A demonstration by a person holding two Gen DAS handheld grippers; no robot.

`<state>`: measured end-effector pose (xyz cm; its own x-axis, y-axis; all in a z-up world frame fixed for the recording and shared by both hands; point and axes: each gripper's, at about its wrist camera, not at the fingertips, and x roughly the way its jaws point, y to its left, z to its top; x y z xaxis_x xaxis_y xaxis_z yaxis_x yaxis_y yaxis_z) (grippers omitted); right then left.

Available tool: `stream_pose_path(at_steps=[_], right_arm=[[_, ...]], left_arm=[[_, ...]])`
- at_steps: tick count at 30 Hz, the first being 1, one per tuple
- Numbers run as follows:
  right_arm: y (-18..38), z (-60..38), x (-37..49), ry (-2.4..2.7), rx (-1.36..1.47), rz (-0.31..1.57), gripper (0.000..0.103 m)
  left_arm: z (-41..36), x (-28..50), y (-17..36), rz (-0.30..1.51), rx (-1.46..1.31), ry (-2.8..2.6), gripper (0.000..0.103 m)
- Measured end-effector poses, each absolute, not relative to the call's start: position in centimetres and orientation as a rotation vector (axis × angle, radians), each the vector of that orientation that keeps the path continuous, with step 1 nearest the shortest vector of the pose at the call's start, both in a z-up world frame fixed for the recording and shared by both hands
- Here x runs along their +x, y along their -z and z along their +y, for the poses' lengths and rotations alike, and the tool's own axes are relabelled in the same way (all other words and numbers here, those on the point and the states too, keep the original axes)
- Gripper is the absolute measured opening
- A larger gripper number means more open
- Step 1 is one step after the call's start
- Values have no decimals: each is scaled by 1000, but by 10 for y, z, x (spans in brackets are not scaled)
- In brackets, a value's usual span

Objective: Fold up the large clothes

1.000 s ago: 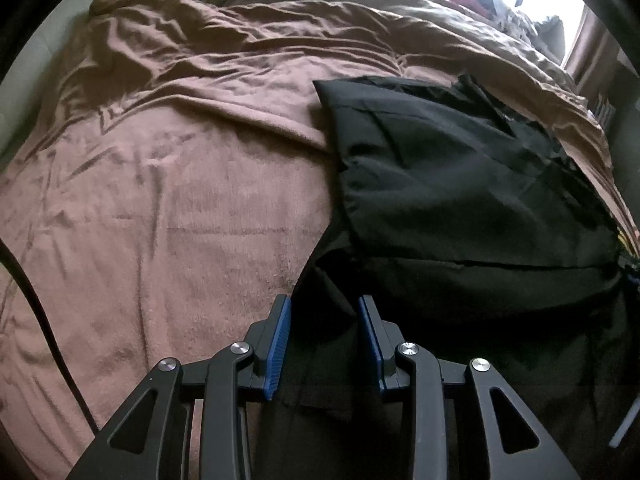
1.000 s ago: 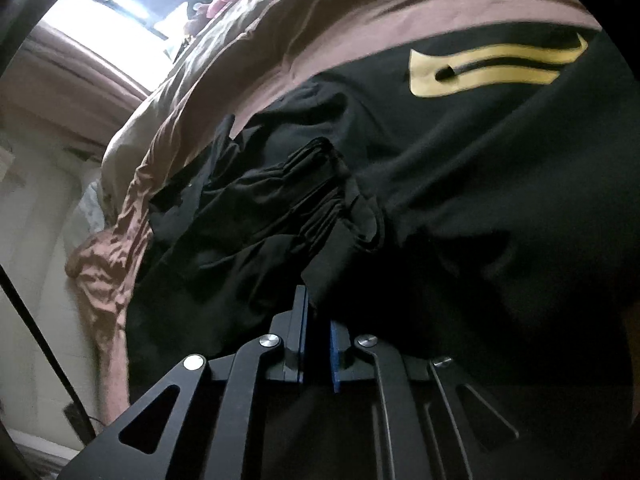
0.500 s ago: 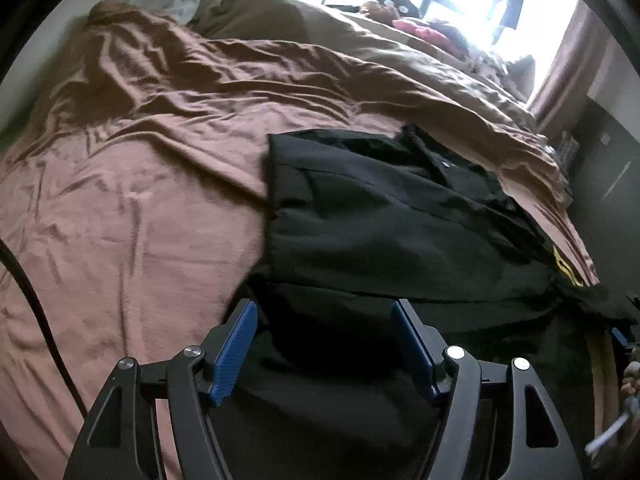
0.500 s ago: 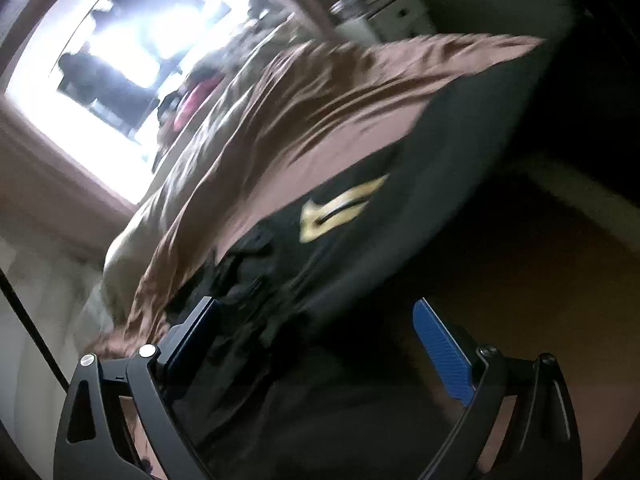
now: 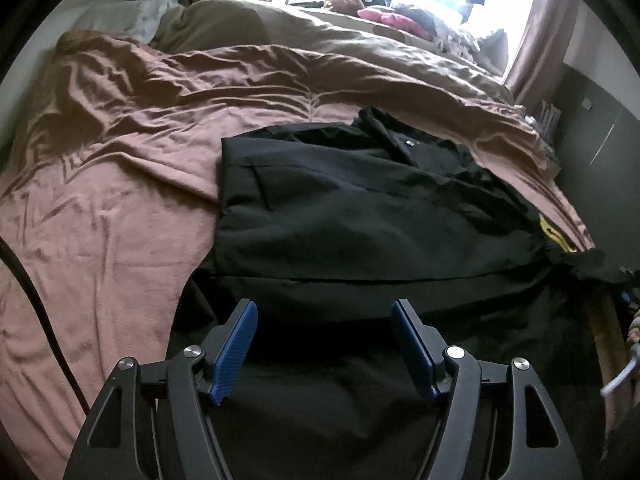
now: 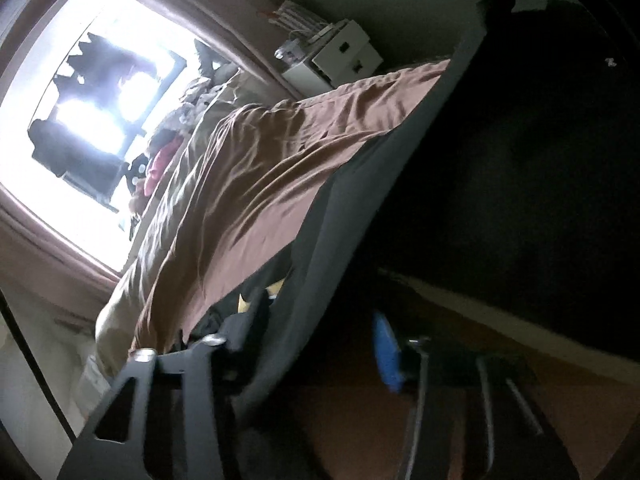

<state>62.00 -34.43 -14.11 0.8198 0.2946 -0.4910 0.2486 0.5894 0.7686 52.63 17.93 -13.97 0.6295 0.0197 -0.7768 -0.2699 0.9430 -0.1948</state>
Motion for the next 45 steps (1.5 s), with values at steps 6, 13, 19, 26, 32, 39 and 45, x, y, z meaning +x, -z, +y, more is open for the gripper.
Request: stream_pose_path(at_steps=[6, 13, 19, 26, 32, 39, 45], right_arm=[[142, -327, 621, -73, 938, 569, 0], [83, -268, 597, -243, 805, 460, 0], [50, -214, 573, -398, 742, 446, 0], [39, -153, 557, -522, 680, 485, 0], [44, -122, 567, -612, 621, 555, 0], [61, -64, 624, -733, 438, 725, 0], [86, -34, 672, -713, 381, 939, 0]], left_arm=[[189, 535, 151, 899, -333, -193, 71], [192, 533, 151, 893, -343, -191, 71], [195, 529, 146, 875, -374, -174, 71], [193, 522, 135, 856, -389, -148, 71], [201, 517, 130, 844, -420, -148, 71], [212, 515, 132, 846, -461, -158, 71], [212, 517, 134, 854, -455, -158, 71]])
